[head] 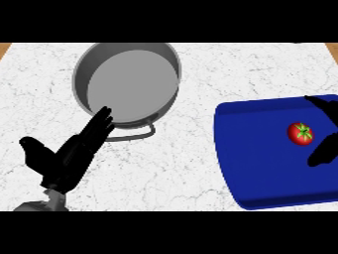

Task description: Pick the tomato from the tray and place it in the pot

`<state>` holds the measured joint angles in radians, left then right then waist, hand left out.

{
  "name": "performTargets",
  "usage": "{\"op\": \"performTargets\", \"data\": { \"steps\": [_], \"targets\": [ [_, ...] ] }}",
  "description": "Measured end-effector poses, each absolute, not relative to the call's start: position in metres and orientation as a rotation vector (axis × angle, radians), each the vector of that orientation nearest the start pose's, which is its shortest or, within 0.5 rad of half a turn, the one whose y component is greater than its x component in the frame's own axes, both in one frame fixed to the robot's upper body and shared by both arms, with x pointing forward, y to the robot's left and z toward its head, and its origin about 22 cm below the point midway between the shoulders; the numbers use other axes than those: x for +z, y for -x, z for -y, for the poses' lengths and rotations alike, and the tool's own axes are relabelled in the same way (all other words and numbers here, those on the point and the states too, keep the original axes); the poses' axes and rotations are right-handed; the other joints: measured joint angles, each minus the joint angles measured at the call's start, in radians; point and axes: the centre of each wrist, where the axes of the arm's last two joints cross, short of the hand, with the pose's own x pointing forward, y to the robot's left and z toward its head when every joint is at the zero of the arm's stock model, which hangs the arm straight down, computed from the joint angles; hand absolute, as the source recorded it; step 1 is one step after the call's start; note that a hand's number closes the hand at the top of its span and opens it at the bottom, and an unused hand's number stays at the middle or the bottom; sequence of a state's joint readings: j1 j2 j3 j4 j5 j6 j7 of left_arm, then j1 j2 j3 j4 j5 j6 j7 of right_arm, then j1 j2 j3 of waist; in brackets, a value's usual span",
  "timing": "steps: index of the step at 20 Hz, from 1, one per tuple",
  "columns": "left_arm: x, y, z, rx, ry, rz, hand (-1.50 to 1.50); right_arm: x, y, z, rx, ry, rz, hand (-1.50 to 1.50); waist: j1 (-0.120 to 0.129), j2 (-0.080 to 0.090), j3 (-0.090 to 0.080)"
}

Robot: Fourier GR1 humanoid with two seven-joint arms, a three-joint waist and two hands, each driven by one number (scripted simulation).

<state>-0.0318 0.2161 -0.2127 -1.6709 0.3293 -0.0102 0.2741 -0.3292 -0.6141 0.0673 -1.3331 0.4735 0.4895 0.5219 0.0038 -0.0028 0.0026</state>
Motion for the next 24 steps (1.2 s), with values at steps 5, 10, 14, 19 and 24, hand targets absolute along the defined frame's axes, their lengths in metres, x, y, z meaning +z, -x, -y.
{"op": "performTargets", "data": {
  "steps": [5, 10, 14, 19, 24],
  "targets": [
    [0.029, -0.239, -0.219, -0.147, 0.272, 1.366, 0.00, 0.084, -0.320, 0.344, 0.961, 0.742, 0.735, -1.50, 0.001, -0.001, 0.001],
    [0.033, -0.243, -0.222, -0.152, 0.268, 1.357, 0.00, 0.074, -0.326, 0.346, 0.962, 0.743, 0.716, -1.50, 0.001, 0.000, 0.000],
    [0.031, -0.241, -0.220, -0.150, 0.275, 1.359, 0.00, 0.064, -0.329, 0.348, 0.966, 0.747, 0.699, -1.50, 0.001, 0.000, 0.000],
    [0.033, -0.241, -0.218, -0.149, 0.272, 1.352, 0.00, 0.053, -0.334, 0.353, 0.957, 0.723, 0.712, 1.50, 0.001, 0.001, -0.001],
    [0.035, -0.243, -0.214, -0.152, 0.268, 1.349, 0.00, 0.041, -0.336, 0.347, 0.990, 0.645, 0.794, 1.50, 0.002, 0.001, -0.001]
  ]
}}
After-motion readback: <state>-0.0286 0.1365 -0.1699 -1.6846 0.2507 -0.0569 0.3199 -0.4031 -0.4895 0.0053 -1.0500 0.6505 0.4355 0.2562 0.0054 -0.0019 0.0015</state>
